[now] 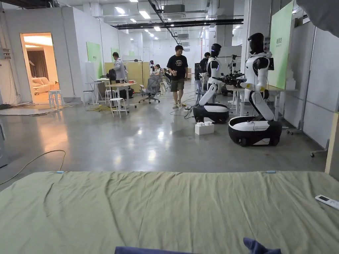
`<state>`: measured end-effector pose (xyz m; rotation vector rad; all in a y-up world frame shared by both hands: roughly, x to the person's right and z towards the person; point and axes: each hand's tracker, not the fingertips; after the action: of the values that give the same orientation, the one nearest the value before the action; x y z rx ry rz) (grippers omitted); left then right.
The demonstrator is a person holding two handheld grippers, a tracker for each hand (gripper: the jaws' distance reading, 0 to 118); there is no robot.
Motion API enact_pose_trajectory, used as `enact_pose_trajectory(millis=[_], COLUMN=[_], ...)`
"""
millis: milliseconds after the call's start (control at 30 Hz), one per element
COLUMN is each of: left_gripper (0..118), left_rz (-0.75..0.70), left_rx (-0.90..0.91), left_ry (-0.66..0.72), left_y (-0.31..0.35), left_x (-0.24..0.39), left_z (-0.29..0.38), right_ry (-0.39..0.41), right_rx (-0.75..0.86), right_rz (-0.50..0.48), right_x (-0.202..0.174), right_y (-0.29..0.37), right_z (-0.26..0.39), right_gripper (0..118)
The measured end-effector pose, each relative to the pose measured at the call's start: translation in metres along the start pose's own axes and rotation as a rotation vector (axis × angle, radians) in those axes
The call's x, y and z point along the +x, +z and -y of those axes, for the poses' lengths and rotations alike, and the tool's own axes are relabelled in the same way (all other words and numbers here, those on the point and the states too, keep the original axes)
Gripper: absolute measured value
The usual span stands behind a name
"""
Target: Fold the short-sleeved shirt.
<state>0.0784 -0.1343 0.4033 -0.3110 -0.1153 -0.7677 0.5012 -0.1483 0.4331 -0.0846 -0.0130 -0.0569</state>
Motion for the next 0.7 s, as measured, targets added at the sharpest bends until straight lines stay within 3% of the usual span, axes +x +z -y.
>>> enact_pose_trajectory(millis=[267, 300, 433, 467, 567, 600, 700], left_gripper=[0, 0, 2, 7, 61, 73, 73], left_rz=[-0.011, 0.060, 0.128, 0.139, 0.181, 0.175, 0.282], left_rx=[-0.114, 0.148, -0.034, -0.071, -0.230, -0.284, -0.420], left_ry=[0.006, 0.652, 0.725, 0.738, 0.758, 0.764, 0.785], left_y=[-0.010, -0.014, -0.044, -0.053, -0.082, -0.093, -0.118], left_x=[-0.008, -0.010, -0.007, -0.004, 0.005, 0.010, 0.022], left_z=[0.025, 0.029, 0.067, 0.078, 0.110, 0.119, 0.148], right_ry=[-0.007, -0.010, -0.028, -0.038, -0.065, -0.067, -0.067], right_rx=[-0.035, -0.051, -0.104, -0.123, -0.163, -0.174, -0.204], right_rz=[-0.009, -0.014, -0.013, -0.009, -0.003, -0.001, 0.007], right_x=[-0.004, -0.004, -0.002, -0.001, 0.002, 0.002, 0.000], right_y=[0.000, 0.000, 0.001, 0.001, -0.001, -0.001, -0.003], right_z=[0.011, 0.014, 0.026, 0.029, 0.038, 0.040, 0.043], right_gripper=[0, 0, 0, 0, 0, 0, 0])
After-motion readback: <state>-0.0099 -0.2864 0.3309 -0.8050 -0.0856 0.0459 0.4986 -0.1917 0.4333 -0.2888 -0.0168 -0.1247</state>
